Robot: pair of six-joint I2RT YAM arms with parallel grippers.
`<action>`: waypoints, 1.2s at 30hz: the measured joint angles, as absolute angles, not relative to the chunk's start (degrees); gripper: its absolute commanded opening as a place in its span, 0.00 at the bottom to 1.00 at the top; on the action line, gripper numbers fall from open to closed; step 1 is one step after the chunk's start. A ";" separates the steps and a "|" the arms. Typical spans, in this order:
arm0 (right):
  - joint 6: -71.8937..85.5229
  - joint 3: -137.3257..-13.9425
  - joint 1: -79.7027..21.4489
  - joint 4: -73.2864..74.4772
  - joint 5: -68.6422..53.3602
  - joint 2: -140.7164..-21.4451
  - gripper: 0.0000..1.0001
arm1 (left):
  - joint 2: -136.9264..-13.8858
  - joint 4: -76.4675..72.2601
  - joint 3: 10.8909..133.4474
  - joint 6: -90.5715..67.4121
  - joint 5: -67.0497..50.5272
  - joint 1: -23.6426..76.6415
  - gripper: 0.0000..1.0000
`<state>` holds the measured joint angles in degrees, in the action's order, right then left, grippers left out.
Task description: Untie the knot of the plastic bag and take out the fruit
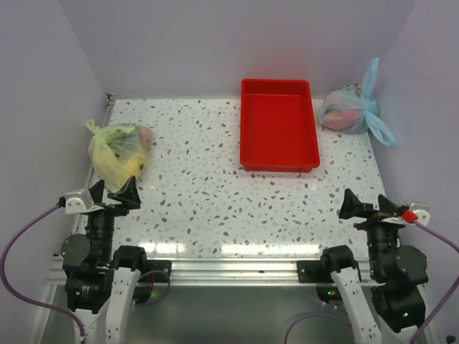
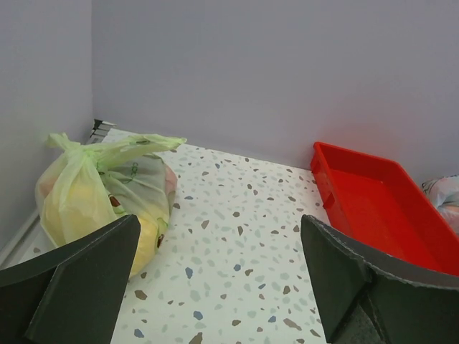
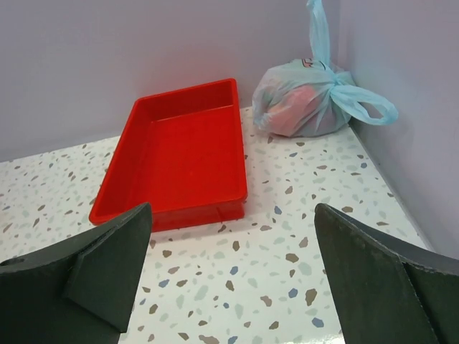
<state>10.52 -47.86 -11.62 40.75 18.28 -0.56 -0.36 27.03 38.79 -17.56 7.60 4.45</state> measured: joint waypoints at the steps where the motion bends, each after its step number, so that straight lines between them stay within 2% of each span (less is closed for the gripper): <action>1: 10.50 -47.86 -11.62 40.73 18.28 -0.56 0.99 | -0.36 27.05 38.59 -17.65 7.51 4.45 1.00; 11: 11.97 -45.63 -11.62 38.63 18.02 -1.21 0.99 | -0.78 26.35 36.82 -18.41 7.44 4.45 1.00; 16: 14.22 -43.99 -11.62 34.57 16.93 -7.40 0.99 | -1.52 25.82 33.89 -20.03 7.42 4.45 1.00; 25: 20.01 -48.84 -11.62 25.93 16.47 -39.86 0.99 | -2.22 25.71 31.55 -20.88 7.27 4.45 1.00; 29: 23.59 -56.27 -11.51 24.36 21.50 -56.21 0.99 | -2.74 25.69 31.46 -20.88 7.29 4.45 1.00; 36: 32.53 -68.60 -8.78 21.80 30.48 -77.03 0.99 | -2.85 25.56 31.11 -20.86 7.22 3.92 1.00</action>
<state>32.53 -68.60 -8.78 21.80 30.48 -77.03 -2.85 25.56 31.11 -20.86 7.22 3.92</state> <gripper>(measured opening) 0.987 0.997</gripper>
